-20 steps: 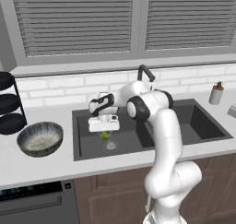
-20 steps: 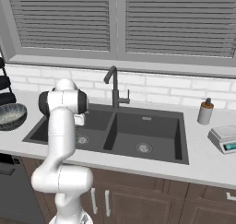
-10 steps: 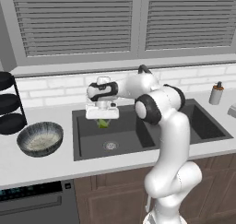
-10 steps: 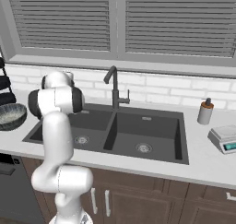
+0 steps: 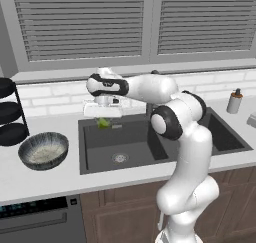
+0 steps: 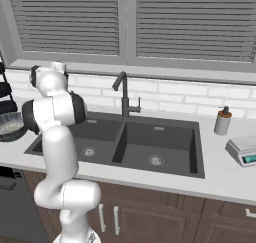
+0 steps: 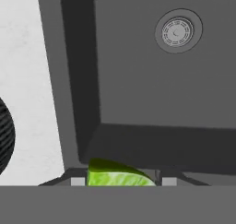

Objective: Pick the lemon wedge from the sink and place it in the bowl. Then pick the bowl and place it in the microwave. Then close the microwave door and press the start button.

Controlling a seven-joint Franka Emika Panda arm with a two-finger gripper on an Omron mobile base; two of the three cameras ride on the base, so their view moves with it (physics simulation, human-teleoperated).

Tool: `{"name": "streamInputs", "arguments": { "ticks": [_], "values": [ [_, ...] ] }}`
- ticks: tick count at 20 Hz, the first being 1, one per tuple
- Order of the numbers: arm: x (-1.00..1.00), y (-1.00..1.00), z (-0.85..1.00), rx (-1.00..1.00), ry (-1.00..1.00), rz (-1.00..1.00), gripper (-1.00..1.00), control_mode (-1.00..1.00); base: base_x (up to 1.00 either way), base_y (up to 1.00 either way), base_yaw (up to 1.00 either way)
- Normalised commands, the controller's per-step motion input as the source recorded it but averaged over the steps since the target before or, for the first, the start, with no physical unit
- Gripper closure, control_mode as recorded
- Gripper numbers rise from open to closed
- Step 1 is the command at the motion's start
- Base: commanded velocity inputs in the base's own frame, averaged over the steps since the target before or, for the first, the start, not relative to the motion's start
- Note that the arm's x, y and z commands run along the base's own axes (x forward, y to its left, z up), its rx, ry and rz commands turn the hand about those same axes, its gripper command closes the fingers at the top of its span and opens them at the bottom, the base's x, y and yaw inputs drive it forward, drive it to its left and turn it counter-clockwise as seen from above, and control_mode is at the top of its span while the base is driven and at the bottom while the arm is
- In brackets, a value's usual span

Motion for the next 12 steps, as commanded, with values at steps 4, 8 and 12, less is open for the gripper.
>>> {"name": "streamInputs", "arguments": {
  "ticks": [4,8,12],
  "values": [
    [-0.52,0.65,0.29,0.00,-0.15,-0.01,1.00,-1.00,0.00,0.00,0.00],
    [-0.79,0.46,0.01,0.04,-0.26,-0.02,1.00,-1.00,0.00,0.00,0.00],
    [-0.52,0.39,0.21,0.01,-0.25,-0.06,1.00,-1.00,0.00,0.00,0.00]
  ]
}}
